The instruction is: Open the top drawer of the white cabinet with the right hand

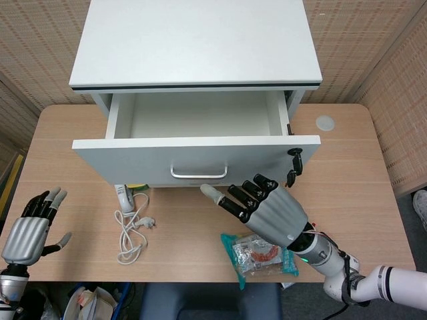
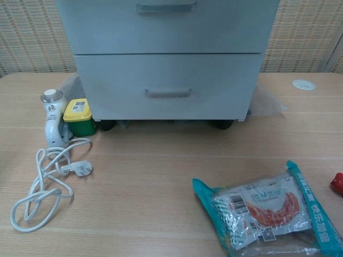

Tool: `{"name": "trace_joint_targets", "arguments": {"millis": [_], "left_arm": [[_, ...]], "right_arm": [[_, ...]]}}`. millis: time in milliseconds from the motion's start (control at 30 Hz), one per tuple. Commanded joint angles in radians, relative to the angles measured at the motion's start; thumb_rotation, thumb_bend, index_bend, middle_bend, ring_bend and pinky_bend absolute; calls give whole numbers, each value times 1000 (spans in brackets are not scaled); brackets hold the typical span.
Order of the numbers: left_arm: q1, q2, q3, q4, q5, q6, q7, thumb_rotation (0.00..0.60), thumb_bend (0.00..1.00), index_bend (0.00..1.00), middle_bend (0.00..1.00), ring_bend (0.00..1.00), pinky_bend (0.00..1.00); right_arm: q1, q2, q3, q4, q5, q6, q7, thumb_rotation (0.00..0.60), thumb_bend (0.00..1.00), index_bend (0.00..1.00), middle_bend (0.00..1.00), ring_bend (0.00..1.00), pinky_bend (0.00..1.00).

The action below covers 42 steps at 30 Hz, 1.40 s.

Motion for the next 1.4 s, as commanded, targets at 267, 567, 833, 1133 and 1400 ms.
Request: {"name": "trace_joint_targets", "arguments": {"millis": [267, 567, 833, 1133, 1400], "left_arm": [[0, 5, 1, -10, 4, 2, 5, 600, 250, 0, 0, 0, 92], [1, 6, 3, -14, 6, 0, 2, 600, 249, 0, 0, 0, 92], [-5, -1, 2, -10, 17, -2, 0, 600, 250, 0, 0, 0, 92], [-7, -23, -3, 3, 30, 12, 3, 600, 249, 0, 0, 0, 92], [1, -50, -6, 25, 27, 31, 6, 600, 249, 0, 0, 0, 92]], "right_arm": [[-99, 74, -86, -32, 1, 13, 80, 600, 305, 557, 771, 844, 1000], [-214, 127, -158, -7, 32, 55, 134, 600, 318, 620, 771, 837, 1000], [-343, 149, -220, 47, 68, 126, 153, 600, 321, 620, 755, 798, 954], [-466, 168, -261, 108, 214, 125, 194, 600, 322, 586, 621, 581, 665], [-543, 136, -268, 212, 330, 115, 295, 600, 321, 348, 384, 321, 419]]}}
